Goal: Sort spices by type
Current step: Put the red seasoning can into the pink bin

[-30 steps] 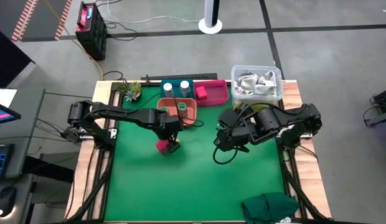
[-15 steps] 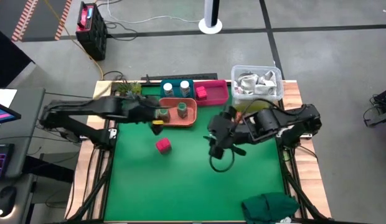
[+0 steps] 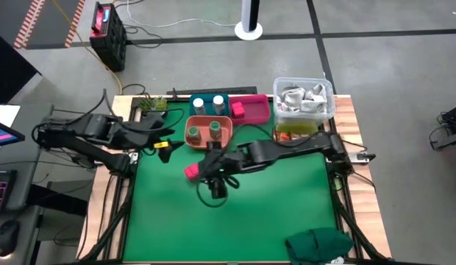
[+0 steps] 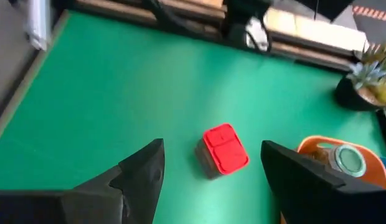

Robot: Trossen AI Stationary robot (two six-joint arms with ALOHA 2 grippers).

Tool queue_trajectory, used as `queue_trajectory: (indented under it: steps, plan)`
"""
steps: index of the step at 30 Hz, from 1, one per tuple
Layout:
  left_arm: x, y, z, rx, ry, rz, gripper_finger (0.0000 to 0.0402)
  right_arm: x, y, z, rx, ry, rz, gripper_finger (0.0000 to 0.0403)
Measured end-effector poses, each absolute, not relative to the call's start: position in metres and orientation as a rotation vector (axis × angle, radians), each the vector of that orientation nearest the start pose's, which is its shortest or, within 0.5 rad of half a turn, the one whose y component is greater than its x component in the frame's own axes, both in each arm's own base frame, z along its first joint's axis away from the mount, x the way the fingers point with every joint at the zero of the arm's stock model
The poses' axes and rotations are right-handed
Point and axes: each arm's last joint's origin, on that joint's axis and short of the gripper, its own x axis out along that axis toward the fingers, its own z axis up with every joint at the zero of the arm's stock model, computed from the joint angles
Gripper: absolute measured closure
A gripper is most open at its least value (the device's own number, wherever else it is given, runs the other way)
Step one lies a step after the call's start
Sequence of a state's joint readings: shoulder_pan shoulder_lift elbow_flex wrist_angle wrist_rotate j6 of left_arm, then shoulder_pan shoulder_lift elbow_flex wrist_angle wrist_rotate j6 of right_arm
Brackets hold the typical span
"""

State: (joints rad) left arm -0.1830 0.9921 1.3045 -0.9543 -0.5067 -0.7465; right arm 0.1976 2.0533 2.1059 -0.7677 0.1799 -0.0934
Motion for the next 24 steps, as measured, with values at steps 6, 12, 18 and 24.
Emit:
queue_trajectory:
  steps: [6,12,18,24]
  plan:
    - [0.154,-0.019,0.402,-0.442,0.482,0.476,0.0100,0.479,0.061,0.294,-0.209,0.816,0.055,0.0111]
    - [0.142,-0.018,0.400,-0.425,0.540,0.469,0.0100,0.501,0.029,0.252,-0.146,0.882,0.115,0.0101]
    - [0.133,-0.016,0.401,-0.442,0.538,0.468,0.0100,0.510,0.006,0.250,-0.148,0.798,0.174,0.0057]
    - [0.130,-0.015,0.400,-0.473,0.546,0.486,0.0100,0.516,0.002,0.257,-0.201,0.701,0.201,0.0007]
